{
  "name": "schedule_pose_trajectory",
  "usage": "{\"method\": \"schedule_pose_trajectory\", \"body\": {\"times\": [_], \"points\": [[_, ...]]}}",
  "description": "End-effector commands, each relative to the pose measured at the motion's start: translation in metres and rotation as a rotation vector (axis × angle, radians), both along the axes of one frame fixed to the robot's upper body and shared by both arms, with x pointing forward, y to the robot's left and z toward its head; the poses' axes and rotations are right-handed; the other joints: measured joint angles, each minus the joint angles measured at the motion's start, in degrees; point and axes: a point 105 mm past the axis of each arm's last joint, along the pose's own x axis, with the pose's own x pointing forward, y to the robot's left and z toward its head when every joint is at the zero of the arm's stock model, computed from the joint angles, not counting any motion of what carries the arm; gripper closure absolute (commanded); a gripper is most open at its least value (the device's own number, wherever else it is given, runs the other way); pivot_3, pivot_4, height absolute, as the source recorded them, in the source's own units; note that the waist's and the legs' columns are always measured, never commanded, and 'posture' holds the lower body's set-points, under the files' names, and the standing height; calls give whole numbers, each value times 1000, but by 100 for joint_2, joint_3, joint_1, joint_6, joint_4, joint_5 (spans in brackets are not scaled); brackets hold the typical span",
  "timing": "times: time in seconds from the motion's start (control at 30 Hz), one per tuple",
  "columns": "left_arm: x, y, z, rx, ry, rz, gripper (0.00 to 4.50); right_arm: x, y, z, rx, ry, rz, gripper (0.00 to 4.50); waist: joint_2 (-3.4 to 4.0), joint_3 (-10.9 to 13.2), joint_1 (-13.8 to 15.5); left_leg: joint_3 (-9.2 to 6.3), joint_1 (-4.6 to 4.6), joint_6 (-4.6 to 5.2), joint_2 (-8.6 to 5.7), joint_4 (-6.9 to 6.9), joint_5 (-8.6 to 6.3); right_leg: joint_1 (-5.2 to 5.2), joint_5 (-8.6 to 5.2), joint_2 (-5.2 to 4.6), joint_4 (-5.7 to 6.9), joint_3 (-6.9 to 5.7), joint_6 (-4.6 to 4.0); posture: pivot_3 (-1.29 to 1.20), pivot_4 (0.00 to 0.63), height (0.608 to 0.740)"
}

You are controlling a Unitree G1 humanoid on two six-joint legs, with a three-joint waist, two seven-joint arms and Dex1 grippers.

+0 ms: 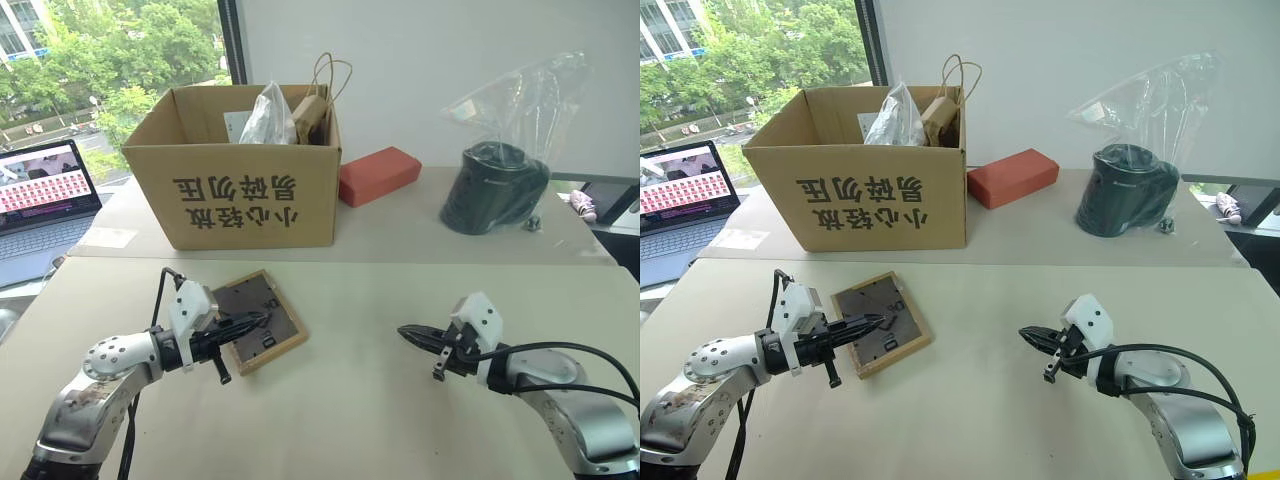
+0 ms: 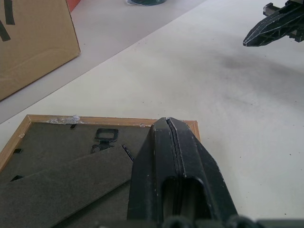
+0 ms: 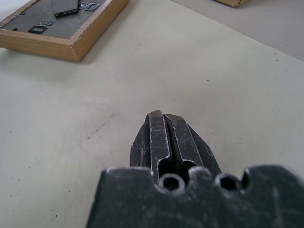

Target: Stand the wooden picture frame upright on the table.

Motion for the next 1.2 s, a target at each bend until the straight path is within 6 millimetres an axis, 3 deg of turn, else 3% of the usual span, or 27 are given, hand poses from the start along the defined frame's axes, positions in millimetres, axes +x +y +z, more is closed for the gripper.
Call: {"method": "schedule_pose_trajectory", "body": {"times": [0.03,0.13,0.2,0.3,0.37,0.5,0.6,0.67,0.77,0.93,1.2], "points": [[8,7,8,-49,-57,128,4500,12,7,15,-19,-86,1,4429,0,0,-1,0,0,0,0,0,0,0,0,0,0,0,0,0,150,740],[24,52,14,-157,-139,571,4500,45,33,18,-48,-129,-3,4429,-2,3,-108,14,12,-1,0,7,0,4,7,0,0,11,2,0,150,740],[23,83,13,-198,-168,821,4500,62,51,19,-66,-151,1,4429,-4,4,-154,6,17,-5,4,7,6,4,10,6,8,10,7,0,150,740],[12,106,6,-199,-185,1033,4500,81,73,14,-91,-152,4,4429,-7,3,-132,-13,17,-5,3,4,10,3,15,10,23,0,-6,0,150,740],[0,117,-15,-174,-130,1175,4500,101,99,1,-171,-140,19,4429,-9,1,-130,-11,9,-6,-5,7,10,3,15,-1,18,1,-5,0,150,740],[-2,106,-46,-144,-9,1222,4500,120,120,-15,-273,-132,22,4429,-9,1,-86,-13,6,-11,-9,5,13,-1,18,-4,17,-1,-3,0,150,740],[1,103,-59,-128,45,1256,4500,120,128,-23,-327,-141,56,4429,-17,-4,-15,-18,7,-12,-8,5,14,1,18,-3,20,-7,-4,0,150,740],[3,101,-62,-123,61,1271,4500,112,138,-27,-339,-151,111,4429,-18,-8,-20,-17,14,-12,-8,5,14,5,18,-3,20,-7,-4,0,150,740],[10,97,-77,-54,120,1273,4500,84,163,-38,-326,-121,245,4429,-17,-20,-38,-16,20,-12,-6,0,14,5,18,0,24,-6,-5,0,150,740],[21,84,-91,-25,192,1217,4500,67,171,-51,-343,-77,276,4429,10,-51,-62,-12,64,-11,-6,-7,13,40,14,1,26,-1,-5,0,150,740],[52,2,-89,37,194,777,4500,65,164,-45,-321,-47,222,4429,33,-96,11,-14,101,-10,-8,-9,10,87,-12,-2,19,-6,34,0,150,740]]}}
